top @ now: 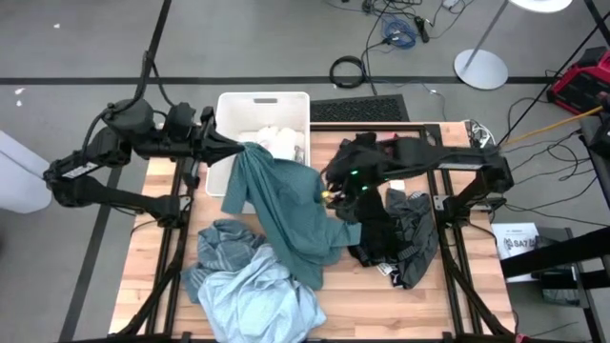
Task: Sort clothes
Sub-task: Put the green shirt into the white laundry bin
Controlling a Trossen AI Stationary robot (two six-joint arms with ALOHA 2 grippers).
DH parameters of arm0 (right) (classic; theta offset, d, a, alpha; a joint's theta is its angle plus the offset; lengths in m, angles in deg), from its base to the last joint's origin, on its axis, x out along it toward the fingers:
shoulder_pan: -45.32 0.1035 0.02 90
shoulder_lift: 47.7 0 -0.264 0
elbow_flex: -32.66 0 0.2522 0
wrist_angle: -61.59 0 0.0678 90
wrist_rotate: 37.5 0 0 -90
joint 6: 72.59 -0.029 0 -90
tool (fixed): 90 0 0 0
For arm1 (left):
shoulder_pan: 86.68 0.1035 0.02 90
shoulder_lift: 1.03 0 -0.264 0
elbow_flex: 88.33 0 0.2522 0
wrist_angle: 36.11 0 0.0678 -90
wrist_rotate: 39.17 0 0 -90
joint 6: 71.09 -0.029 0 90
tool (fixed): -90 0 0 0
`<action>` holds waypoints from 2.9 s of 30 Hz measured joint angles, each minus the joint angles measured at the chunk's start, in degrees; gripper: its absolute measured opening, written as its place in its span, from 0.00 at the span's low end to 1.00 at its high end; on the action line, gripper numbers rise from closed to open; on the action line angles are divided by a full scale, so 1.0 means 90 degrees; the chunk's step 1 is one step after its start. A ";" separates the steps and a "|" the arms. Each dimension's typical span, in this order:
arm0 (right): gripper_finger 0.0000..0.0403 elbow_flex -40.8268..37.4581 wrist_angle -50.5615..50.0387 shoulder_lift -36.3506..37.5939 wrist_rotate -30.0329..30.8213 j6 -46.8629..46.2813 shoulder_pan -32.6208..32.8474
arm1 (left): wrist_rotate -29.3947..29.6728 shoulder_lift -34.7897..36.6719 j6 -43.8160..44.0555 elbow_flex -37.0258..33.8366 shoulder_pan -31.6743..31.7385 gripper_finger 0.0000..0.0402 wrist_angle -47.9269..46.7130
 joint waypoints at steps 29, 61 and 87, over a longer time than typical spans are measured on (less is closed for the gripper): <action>0.48 -0.3792 0.4680 0.0070 0.0107 -0.0068 -0.0219 | 0.0078 -0.0002 0.0217 -0.0007 -0.0005 0.00 -0.0177; 0.00 0.0468 -0.1420 0.2915 0.4323 -0.0495 -0.0090 | -0.0345 -0.2145 0.0380 0.0596 0.0362 0.00 0.1915; 0.00 0.2690 -0.2326 0.2183 0.4534 -0.0451 0.1127 | -0.1795 -0.3342 0.0700 0.3291 -0.0092 0.00 0.0592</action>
